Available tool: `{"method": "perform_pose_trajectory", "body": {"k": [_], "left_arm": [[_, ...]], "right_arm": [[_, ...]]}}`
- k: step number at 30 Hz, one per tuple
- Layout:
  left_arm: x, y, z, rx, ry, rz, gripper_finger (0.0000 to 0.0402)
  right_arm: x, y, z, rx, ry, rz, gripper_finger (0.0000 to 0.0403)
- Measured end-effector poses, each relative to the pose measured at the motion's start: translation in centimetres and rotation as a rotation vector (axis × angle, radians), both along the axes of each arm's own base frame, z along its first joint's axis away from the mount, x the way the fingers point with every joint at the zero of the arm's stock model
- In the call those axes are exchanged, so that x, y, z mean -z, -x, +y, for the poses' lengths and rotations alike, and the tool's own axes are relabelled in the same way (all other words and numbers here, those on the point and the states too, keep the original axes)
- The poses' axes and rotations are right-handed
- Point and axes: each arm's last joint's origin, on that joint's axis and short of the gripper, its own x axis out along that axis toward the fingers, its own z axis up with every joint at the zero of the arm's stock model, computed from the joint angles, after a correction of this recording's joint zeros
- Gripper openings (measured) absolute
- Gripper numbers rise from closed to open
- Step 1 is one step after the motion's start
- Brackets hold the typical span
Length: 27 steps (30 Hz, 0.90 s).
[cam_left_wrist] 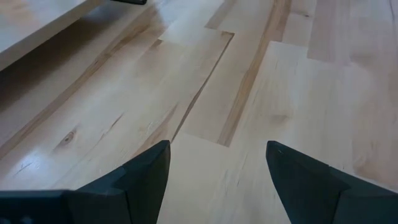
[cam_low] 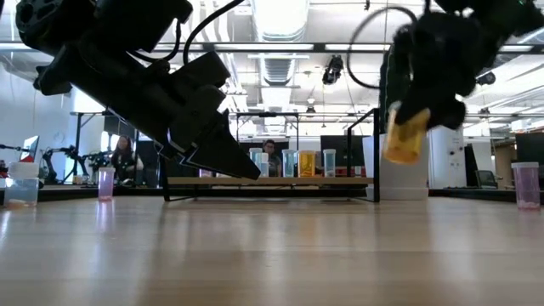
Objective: Pick and place medicine bottles onto shelf by color
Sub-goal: Put the top orange medicine bottle on the shelf
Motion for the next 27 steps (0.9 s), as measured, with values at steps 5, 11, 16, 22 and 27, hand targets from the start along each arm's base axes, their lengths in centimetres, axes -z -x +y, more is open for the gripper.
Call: {"method": "perform_pose_trajectory", "body": {"k": [5,11,16,22,27], "left_arm": [[0.0,0.0,0.0,0.0,0.0,0.0,0.0249],[0.0,0.0,0.0,0.0,0.0,-0.001,0.0249],[0.0,0.0,0.0,0.0,0.0,-0.001,0.0249],[0.0,0.0,0.0,0.002,-0.003,0.001,0.0249],[0.0,0.0,0.0,0.009,-0.014,0.004,0.0249]], "right_arm": [[-1.4,-3.6,0.6,-0.088,0.082,0.004,0.0197],[-3.9,-8.6,-0.4,-0.158,0.21,0.053,0.0197],[-5.9,-11.9,-3.5,-0.161,0.29,0.14,0.0197],[-6.3,-13.4,-9.6,-0.067,0.358,0.289,0.0197],[-4.6,-12.9,-14.2,-0.019,0.357,0.383,0.0196]]}}
